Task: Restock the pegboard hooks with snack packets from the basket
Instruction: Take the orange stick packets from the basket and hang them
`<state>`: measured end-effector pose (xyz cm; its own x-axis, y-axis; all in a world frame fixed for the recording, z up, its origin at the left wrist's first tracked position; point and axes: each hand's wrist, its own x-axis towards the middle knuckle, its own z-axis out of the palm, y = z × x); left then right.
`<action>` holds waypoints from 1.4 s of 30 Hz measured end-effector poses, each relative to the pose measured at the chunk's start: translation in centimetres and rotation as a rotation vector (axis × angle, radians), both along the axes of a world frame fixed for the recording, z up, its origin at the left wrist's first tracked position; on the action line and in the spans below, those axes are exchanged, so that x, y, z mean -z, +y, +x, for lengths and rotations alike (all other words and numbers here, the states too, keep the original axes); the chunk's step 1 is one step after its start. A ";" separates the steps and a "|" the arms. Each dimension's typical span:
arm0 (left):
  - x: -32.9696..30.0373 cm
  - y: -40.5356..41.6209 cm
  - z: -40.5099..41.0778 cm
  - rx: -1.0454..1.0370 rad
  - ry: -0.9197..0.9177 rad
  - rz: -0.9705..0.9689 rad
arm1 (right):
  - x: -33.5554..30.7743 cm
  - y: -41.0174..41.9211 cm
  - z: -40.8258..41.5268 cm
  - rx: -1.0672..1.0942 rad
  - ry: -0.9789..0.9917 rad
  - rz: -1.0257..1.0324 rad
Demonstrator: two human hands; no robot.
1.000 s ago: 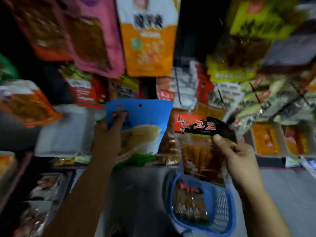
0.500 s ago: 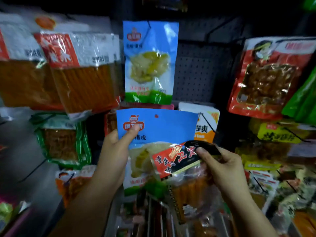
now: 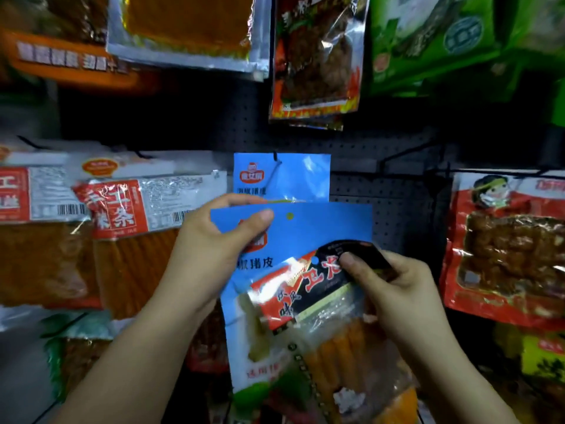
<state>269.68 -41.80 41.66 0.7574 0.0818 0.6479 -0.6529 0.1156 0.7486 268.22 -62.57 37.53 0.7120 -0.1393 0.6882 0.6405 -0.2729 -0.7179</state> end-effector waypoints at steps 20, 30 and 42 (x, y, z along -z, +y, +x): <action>-7.5 0.4 5.9 -0.271 -0.093 0.022 | -6.8 2.4 4.9 -0.117 0.016 0.031; -6.5 0.1 8.2 -0.295 -0.061 0.070 | -5.8 2.4 7.2 -0.127 0.129 0.117; -3.5 0.7 11.6 -0.267 0.068 0.000 | -6.5 2.3 11.0 0.053 0.202 0.089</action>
<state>281.31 -41.10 45.13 0.7506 0.2847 0.5963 -0.6086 -0.0536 0.7917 279.25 -60.24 44.01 0.8244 -0.2341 0.5154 0.4674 -0.2320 -0.8531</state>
